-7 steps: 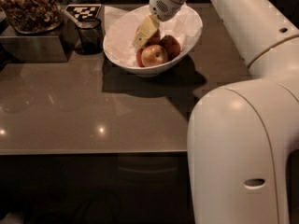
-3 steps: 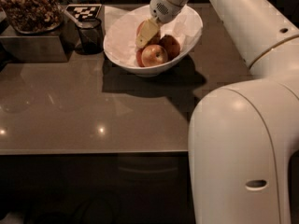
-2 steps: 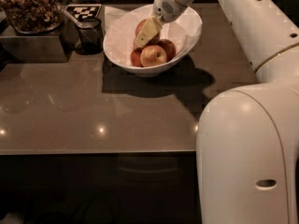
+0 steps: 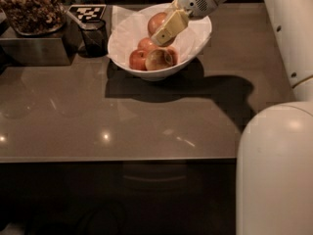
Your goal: Pick apple from white bowl
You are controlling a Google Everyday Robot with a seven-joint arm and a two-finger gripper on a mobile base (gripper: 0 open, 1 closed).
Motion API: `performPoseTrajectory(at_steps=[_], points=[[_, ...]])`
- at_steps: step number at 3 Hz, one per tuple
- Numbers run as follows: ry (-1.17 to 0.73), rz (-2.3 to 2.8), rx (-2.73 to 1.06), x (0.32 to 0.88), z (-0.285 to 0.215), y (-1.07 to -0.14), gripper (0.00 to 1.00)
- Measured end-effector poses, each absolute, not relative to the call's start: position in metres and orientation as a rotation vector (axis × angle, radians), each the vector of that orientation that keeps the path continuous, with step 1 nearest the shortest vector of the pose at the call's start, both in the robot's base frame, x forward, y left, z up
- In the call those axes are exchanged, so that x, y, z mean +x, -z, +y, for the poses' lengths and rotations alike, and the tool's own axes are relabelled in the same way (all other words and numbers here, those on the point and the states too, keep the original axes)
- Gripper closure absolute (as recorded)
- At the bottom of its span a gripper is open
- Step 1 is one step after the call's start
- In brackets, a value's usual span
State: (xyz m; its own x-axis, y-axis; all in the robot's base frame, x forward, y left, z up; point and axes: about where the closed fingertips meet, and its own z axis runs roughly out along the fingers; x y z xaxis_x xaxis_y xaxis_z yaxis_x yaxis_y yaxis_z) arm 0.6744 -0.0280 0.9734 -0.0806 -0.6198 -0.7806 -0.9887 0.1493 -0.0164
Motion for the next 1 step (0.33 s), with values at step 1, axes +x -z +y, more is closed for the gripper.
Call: performPoseTrajectory(at_steps=[1], points=[[-0.767, 1.736, -1.521, 0.6438, -0.0544, -0.9855, 0.89]])
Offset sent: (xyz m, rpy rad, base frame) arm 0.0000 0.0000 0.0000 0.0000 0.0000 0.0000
